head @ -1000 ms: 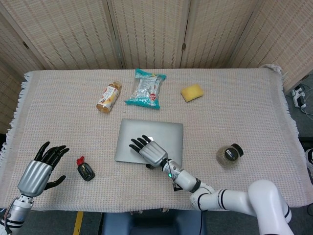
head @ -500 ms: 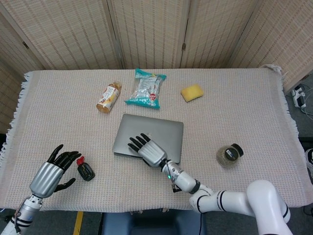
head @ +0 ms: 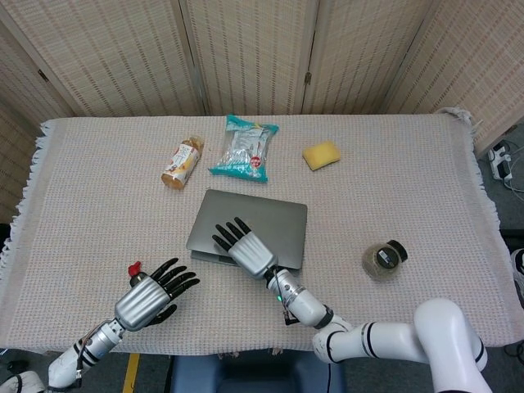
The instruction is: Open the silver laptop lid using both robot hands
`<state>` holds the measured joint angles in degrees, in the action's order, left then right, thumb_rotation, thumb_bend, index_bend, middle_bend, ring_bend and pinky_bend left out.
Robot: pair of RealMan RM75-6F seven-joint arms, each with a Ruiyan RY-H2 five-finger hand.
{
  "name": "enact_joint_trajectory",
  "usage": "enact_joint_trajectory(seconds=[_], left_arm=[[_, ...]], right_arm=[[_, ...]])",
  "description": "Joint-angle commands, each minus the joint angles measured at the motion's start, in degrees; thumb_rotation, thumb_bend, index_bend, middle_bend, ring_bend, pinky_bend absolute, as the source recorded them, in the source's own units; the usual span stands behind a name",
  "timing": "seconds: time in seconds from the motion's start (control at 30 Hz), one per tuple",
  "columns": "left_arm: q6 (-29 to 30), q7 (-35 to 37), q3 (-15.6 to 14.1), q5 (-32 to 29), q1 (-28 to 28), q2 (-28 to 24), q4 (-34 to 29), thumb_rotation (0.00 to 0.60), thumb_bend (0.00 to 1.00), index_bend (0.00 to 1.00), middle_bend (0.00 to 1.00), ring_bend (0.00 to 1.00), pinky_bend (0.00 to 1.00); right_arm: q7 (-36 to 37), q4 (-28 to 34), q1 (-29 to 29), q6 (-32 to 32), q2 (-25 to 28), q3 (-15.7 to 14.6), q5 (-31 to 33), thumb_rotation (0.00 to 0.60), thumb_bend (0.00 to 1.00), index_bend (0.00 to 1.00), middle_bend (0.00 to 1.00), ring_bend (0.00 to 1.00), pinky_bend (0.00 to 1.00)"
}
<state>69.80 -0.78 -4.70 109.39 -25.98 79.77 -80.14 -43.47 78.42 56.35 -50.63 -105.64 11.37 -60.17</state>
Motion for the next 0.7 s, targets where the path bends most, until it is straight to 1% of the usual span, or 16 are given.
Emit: enact_joint_trajectory(seconds=[0.03,0.17,0.23,0.47,0.7], left_arm=[[-5.9,-1.9,0.9,-2.5,-3.5,0.6,-3.1,0.6,0.6,0.09,0.12,0.09,0.0],[-11.5,-3.1,1.8,-6.3,-5.8,1.7,-3.9,0.6,0.71,0.04,0.07,0.05,0.0],[-13.4,-3.7,2.3,-8.0,-6.6,2.3,-4.0,0.6,0.73,0.02,0.05,0.03,0.0],[-18.6,-4.6,4.4,-14.9,-8.8,4.8,-2.3,0.6,0.74,0.0,0.03,0.02,0.0],[-21.9,-4.0,5.8,-19.9,-10.5,7.7,0.8,0.6,0.74,0.0,0.02,0.01,0.0]], right_arm=[[-1.4,0.6,0.3,-0.9,0.1,0.1,1.0,0.6,0.55,0.0,0.0,0.0,0.0],[-2.5,1.2,0.6,-1.7,0.2,0.2,2.2,0.6,0.55,0.0,0.0,0.0,0.0],[-2.9,1.3,0.7,-2.1,0.2,0.1,2.2,0.6,0.55,0.0,0.0,0.0,0.0],[-4.3,1.3,1.3,-2.9,-0.1,0.1,3.4,0.6,0.55,0.0,0.0,0.0,0.0],[-5.2,1.2,1.9,-3.4,-0.5,-0.1,4.0,0.6,0.55,0.0,0.0,0.0,0.0]])
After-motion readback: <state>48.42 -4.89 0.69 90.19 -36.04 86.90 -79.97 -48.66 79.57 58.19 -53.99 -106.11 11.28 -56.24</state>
